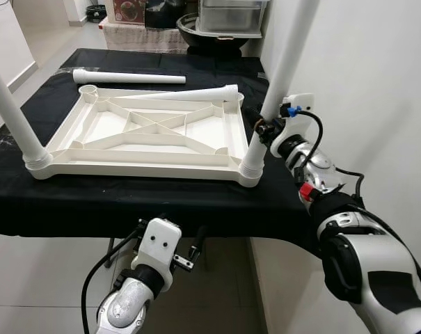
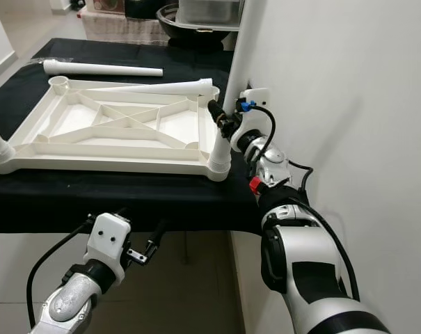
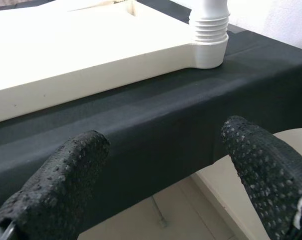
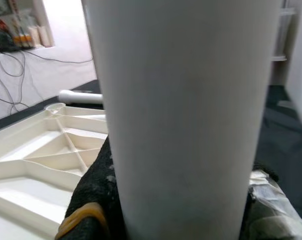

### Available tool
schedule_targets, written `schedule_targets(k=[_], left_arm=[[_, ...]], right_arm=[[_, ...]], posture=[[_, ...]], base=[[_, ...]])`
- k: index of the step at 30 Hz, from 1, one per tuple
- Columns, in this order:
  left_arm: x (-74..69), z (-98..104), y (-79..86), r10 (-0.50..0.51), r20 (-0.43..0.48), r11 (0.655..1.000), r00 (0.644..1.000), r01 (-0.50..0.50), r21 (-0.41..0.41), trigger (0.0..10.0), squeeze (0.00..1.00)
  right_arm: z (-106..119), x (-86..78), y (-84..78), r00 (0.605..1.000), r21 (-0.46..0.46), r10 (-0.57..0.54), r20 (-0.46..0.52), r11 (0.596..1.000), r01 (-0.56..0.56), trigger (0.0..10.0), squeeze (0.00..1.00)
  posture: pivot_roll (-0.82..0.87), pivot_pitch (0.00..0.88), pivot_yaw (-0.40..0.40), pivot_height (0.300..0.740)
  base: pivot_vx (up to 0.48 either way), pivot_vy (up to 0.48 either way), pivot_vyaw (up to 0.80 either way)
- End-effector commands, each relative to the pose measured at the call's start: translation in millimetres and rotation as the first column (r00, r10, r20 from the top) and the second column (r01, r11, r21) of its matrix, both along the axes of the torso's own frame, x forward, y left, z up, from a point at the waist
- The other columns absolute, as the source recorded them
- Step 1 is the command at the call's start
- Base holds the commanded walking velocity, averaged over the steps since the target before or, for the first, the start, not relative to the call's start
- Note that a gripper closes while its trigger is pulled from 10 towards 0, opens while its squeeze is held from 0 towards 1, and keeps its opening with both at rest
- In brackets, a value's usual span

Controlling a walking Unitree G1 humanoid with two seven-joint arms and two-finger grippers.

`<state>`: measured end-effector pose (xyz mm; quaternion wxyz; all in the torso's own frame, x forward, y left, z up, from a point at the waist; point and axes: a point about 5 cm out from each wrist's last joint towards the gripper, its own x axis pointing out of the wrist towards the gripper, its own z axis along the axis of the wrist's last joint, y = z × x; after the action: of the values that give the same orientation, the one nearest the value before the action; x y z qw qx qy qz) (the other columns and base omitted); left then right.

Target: Building children table

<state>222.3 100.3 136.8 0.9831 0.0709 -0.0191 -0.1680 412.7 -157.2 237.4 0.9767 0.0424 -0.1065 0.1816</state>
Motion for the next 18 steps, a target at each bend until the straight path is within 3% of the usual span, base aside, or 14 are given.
schedule_targets(k=[1,6,7,8,10,12,13,14,17,18], left_arm=[[-1.3,-3,-1.6,-0.005,-0.013,1.0,1.0,0.006,0.01,10.0,0.0],[-0.7,-2,-1.9,-0.008,-0.013,1.0,1.0,0.008,0.012,10.0,0.0],[-0.7,-3,-2.0,-0.009,-0.014,1.0,1.0,0.009,0.014,10.0,0.0],[-0.7,-3,-2.0,-0.009,-0.014,1.0,1.0,0.009,0.014,10.0,0.0],[-0.2,-3,-1.8,-0.01,-0.016,1.0,1.0,0.01,0.016,10.0,0.0],[0.1,-3,-1.7,-0.01,-0.016,1.0,1.0,0.01,0.017,10.0,0.0],[0.3,-3,-1.9,-0.011,-0.017,1.0,1.0,0.011,0.019,10.0,0.0],[0.3,-3,-1.9,-0.011,-0.017,1.0,1.0,0.011,0.019,10.0,0.0],[0.4,-3,-2.0,-0.011,-0.017,1.0,1.0,0.011,0.02,10.0,0.0],[0.3,-3,-2.2,-0.01,-0.017,1.0,1.0,0.011,0.021,10.0,0.0]], right_arm=[[-4,1.0,8.0,1.0,-0.019,-0.018,-0.019,1.0,0.017,0.0,0.0],[-12,3.2,14.0,0.985,-0.028,-0.156,-0.07,0.988,0.154,0.0,0.0],[-15,4.0,13.6,0.96,-0.039,-0.267,-0.088,0.964,0.264,0.0,0.0],[-15,4.0,13.6,0.96,-0.039,-0.267,-0.088,0.964,0.264,0.0,0.0],[-20,4.1,14.5,0.903,-0.04,-0.41,-0.13,0.912,0.408,0.0,0.0],[-22,4.0,15.9,0.882,-0.032,-0.444,-0.156,0.895,0.445,0.0,0.0],[-25,3.2,18.5,0.845,-0.008,-0.5,-0.191,0.862,0.507,0.0,0.0],[-25,3.2,18.5,0.845,-0.008,-0.5,-0.191,0.862,0.507,0.0,0.0],[-25,-1.3,28.6,0.723,0.016,-0.657,-0.213,0.738,0.675,0.0,0.0],[-25,-2.1,33.7,0.705,0.022,-0.673,-0.225,0.72,0.694,0.0,0.0]], posture=[[0.09,0.11,-0.081,0.74],[0.09,0.112,-0.082,0.74],[0.08,0.113,-0.077,0.74],[0.08,0.113,-0.077,0.74],[0.08,0.115,-0.075,0.74],[0.08,0.115,-0.075,0.74],[0.08,0.115,-0.077,0.74],[0.08,0.115,-0.077,0.74],[0.08,0.117,-0.078,0.74],[0.09,0.119,-0.081,0.74]], base=[[0.0,0.0,0.0],[0.0,0.0,0.0],[0.0,0.0,0.0],[0.0,0.0,0.0],[0.0,0.0,0.0],[0.0,0.0,0.0],[0.0,0.0,0.0],[0.0,0.0,0.0],[0.0,0.0,0.0],[0.0,0.0,0.0]])
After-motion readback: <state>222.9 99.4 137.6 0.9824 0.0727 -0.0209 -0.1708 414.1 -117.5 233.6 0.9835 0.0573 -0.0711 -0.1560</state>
